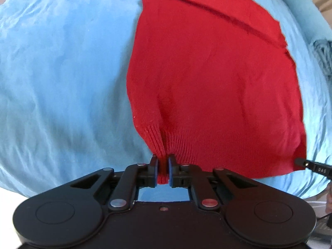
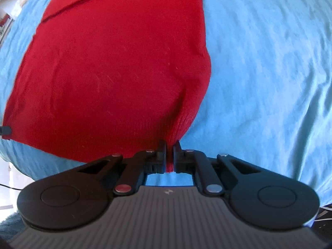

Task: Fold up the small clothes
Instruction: 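Lift the hem with both grippers and fold it toward the collar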

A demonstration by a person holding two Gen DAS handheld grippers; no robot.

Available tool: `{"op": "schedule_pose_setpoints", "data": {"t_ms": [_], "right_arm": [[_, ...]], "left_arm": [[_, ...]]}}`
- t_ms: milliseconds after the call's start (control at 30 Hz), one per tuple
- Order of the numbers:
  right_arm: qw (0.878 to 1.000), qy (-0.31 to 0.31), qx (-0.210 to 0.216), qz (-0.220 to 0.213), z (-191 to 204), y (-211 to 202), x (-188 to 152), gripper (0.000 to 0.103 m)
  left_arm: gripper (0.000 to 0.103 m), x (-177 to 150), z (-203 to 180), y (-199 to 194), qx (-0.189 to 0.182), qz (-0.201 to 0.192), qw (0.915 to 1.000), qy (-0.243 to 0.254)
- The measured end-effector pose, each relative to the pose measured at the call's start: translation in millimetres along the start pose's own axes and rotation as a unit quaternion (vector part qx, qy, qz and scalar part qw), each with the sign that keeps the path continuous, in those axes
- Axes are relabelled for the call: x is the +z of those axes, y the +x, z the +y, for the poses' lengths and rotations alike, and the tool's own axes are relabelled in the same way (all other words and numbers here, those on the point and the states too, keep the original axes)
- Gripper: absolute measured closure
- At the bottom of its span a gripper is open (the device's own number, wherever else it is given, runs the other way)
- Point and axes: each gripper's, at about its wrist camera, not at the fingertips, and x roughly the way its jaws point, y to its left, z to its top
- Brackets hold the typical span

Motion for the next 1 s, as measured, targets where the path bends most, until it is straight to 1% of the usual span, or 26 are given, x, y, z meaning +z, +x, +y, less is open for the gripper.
{"op": "schedule_pose_setpoints", "data": {"t_ms": [67,167,233,300,367,467,567,667,767,867,933,1000], "right_arm": [[1.0,0.007,0.015,-0.008,-2.0,-10.5,5.1,0.082],[0.999,0.024,0.039,-0.026,-6.5,-31.9,14.6,0.082],[0.997,0.035,0.055,-0.042,-8.7,-47.8,25.8,0.082],[0.994,0.049,0.072,-0.064,-12.2,-65.2,38.3,0.082],[0.99,0.067,0.09,-0.09,-16.5,-82.3,53.1,0.083],[0.98,0.093,0.115,-0.133,-18.7,-102.0,83.3,0.083],[0.967,0.109,0.146,-0.178,-22.6,-111.6,125.5,0.083],[0.954,0.118,0.172,-0.214,-26.3,-110.3,167.7,0.083],[0.945,0.114,0.184,-0.244,-24.6,-100.9,223.9,0.083],[0.943,0.107,0.177,-0.261,-23.9,-77.7,275.8,0.083],[0.943,0.111,0.17,-0.262,-24.4,-49.1,308.0,0.083],[0.945,0.115,0.156,-0.263,-26.0,-11.8,331.2,0.083]], "left_arm": [[0.093,4.0,0.5,-12.2,-0.011,-0.016,0.9998,0.001],[0.093,12.8,-0.8,-26.5,-0.021,-0.027,0.9994,-0.008],[0.094,22.6,-0.6,-38.5,-0.03,-0.041,0.9985,-0.02],[0.094,37.2,-0.1,-53.8,-0.039,-0.064,0.9967,-0.031],[0.094,54.1,-0.2,-67.8,-0.044,-0.097,0.9936,-0.037],[0.094,89.2,-1.2,-81.4,-0.064,-0.146,0.9859,-0.051],[0.094,135.9,-4.5,-85.5,-0.079,-0.192,0.9772,-0.045],[0.094,183.7,-8.5,-77.7,-0.085,-0.222,0.9705,-0.041],[0.095,234.5,-13.0,-56.4,-0.082,-0.252,0.9635,-0.036],[0.095,284.8,-24.4,-22.3,-0.077,-0.27,0.959,-0.039],[0.095,311.7,-25.9,5.4,-0.069,-0.276,0.9578,-0.041],[0.095,332.9,-25.5,30.3,-0.054,-0.275,0.9588,-0.046]]}}
